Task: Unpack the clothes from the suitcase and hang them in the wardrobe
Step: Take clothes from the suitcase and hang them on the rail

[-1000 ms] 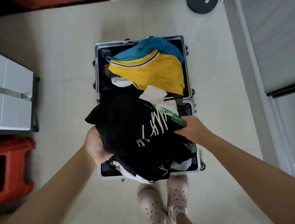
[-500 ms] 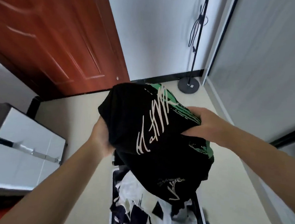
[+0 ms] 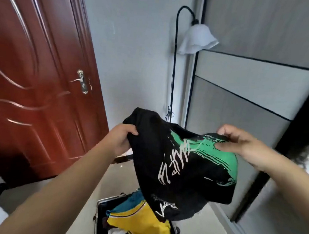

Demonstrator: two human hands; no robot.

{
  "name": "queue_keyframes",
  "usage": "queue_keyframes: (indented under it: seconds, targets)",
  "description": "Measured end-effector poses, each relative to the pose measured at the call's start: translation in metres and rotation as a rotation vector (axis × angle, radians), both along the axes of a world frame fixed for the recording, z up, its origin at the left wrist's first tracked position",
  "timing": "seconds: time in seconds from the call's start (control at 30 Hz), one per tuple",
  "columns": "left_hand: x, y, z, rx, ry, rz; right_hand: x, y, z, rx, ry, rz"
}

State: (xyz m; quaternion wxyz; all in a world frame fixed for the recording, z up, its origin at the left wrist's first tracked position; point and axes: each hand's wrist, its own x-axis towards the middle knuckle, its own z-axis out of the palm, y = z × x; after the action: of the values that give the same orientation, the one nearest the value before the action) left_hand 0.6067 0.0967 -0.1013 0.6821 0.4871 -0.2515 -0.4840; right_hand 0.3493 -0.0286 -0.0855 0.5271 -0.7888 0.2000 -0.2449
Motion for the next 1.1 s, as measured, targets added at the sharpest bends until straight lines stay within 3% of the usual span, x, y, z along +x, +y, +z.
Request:
queue_keyframes:
  seconds: [0.1, 0.23, 0.37, 0.53, 0.67, 0.77, 0.87, 0.97, 1.1]
  targets:
    - [-0.021, -0.012, 0.039, -0.049, -0.124, -0.029, -0.036, 0.020, 0.034, -0.142, 0.157, -0.018]
    - [-0.066, -0.022, 0.089, -0.151, -0.105, -0.182, -0.083, 0.063, 0.078, -0.219, 0.234, -0.047]
    - [-0.101, -0.025, 0.129, -0.319, -0.071, -0.346, -0.127, 0.091, 0.106, -0.067, 0.107, -0.048]
    - [-0.138, -0.031, 0.148, -0.385, -0.020, -0.399, -0.158, 0.119, 0.082, 0.277, -0.073, -0.071]
    - [-0.174, -0.033, 0.150, -0.384, -0.100, -0.371, -0.176, 0.123, 0.047, 0.449, 0.087, -0.173]
    - [-0.188, -0.043, 0.152, -0.361, -0.129, -0.319, -0.206, 0.111, 0.053, 0.349, 0.216, -0.277]
    - [-0.200, -0.057, 0.155, -0.344, -0.158, -0.295, -0.250, 0.091, 0.073, 0.177, 0.198, -0.431]
    - [-0.220, -0.075, 0.156, -0.267, -0.386, -0.263, -0.280, 0.068, 0.084, 0.107, -0.049, -0.518]
    - [-0.250, -0.101, 0.150, -0.135, -1.357, -0.229, -0.298, 0.053, 0.104, 0.014, -0.327, -0.549]
